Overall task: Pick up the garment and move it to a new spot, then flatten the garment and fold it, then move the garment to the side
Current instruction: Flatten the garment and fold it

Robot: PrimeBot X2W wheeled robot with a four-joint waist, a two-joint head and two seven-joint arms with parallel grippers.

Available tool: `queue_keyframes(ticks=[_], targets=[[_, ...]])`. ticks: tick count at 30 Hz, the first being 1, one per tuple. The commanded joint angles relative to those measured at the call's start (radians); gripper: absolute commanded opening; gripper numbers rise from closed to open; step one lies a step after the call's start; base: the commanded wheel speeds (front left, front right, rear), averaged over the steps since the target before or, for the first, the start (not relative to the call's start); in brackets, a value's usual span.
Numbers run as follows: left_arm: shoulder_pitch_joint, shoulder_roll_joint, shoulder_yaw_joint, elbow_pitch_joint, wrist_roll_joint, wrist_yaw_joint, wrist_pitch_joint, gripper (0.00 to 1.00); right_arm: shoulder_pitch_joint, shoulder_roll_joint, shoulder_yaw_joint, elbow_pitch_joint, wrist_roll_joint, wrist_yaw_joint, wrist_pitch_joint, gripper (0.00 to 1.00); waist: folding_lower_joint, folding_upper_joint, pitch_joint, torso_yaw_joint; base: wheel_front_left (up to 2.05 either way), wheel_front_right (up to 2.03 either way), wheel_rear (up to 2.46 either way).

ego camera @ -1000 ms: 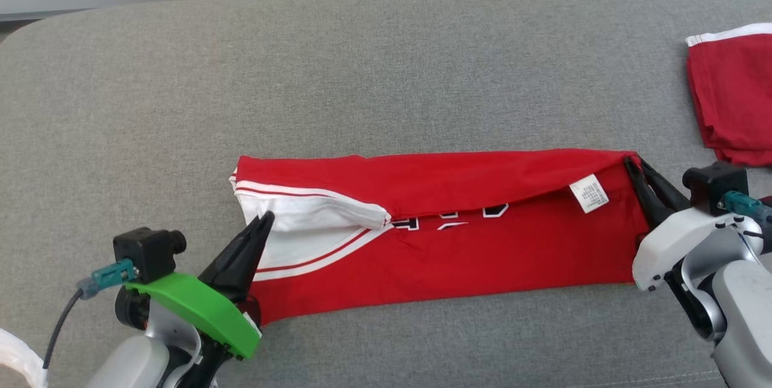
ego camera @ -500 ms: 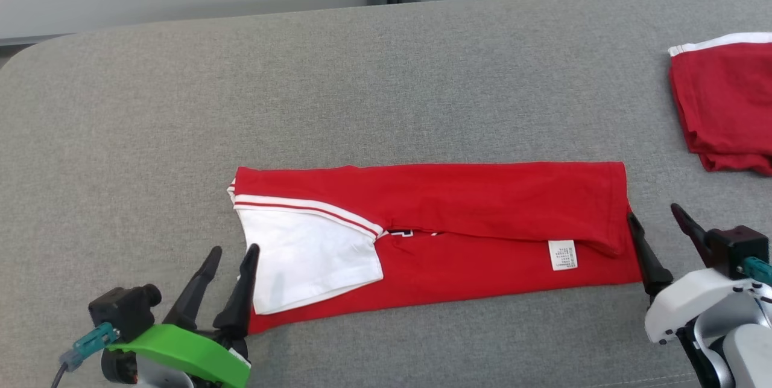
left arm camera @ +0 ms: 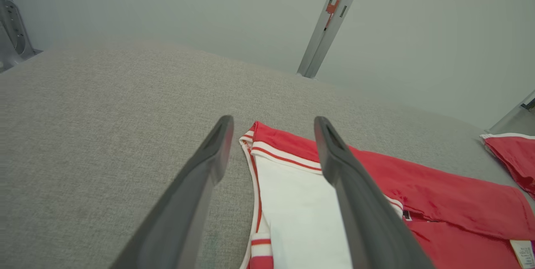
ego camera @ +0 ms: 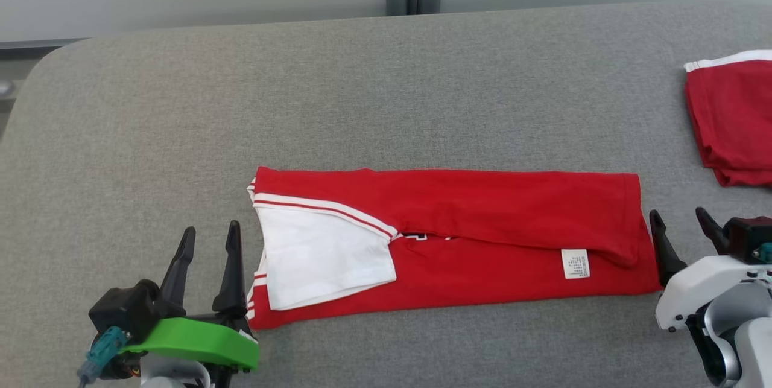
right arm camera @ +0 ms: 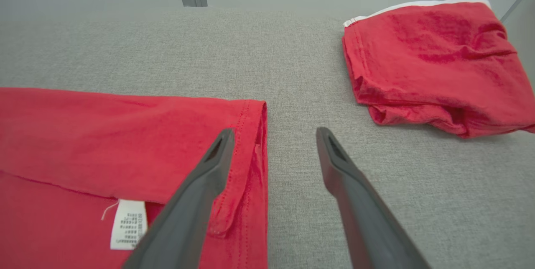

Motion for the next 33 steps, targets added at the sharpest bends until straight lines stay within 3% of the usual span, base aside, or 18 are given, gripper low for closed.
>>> queue_keyframes(ticks=[1, 10, 16, 18, 21, 22, 33], targets=[[-0.005, -0.006, 0.006, 0.01, 0.02, -0.001, -0.005, 1.0, -0.019, 0.004, 0.002, 0.015, 0.008, -0.002, 0.02, 1.0, 0.0, 0.0, -0.005, 0.016, 0.0, 0.0, 0.0], [0.01, -0.065, 0.037, 0.039, 0.093, -0.026, -0.004, 1.0, -0.084, -0.03, 0.012, 0.157, 0.013, -0.002, 0.172, 1.0, 0.0, 0.0, 0.01, 0.082, 0.0, 0.0, 0.0], [0.023, -0.09, 0.054, 0.057, 0.122, -0.045, -0.004, 1.0, -0.103, -0.046, 0.03, 0.228, 0.08, -0.002, 0.262, 1.0, 0.0, 0.0, 0.017, 0.111, 0.0, 0.0, 0.0], [0.025, -0.096, 0.063, 0.063, 0.124, -0.052, -0.004, 1.0, -0.105, -0.046, 0.032, 0.239, 0.097, -0.002, 0.28, 0.43, 0.0, 0.0, 0.017, 0.114, 0.0, 0.0, 0.0], [0.022, -0.109, 0.068, 0.063, 0.134, -0.062, -0.004, 1.0, -0.108, -0.047, 0.034, 0.244, 0.117, -0.002, 0.285, 0.05, 0.0, 0.0, 0.018, 0.112, 0.0, 0.0, 0.0], [0.021, -0.111, 0.068, 0.063, 0.136, -0.063, -0.004, 1.0, -0.111, -0.046, 0.031, 0.242, 0.119, -0.002, 0.279, 0.0, 0.0, 0.0, 0.018, 0.11, 0.0, 0.0, 0.0], [-0.016, -0.12, 0.053, 0.072, 0.176, -0.086, -0.004, 1.0, -0.149, -0.107, -0.05, 0.214, 0.119, -0.002, 0.25, 0.0, 0.0, 0.0, 0.024, 0.014, 0.0, 0.0, 0.0]])
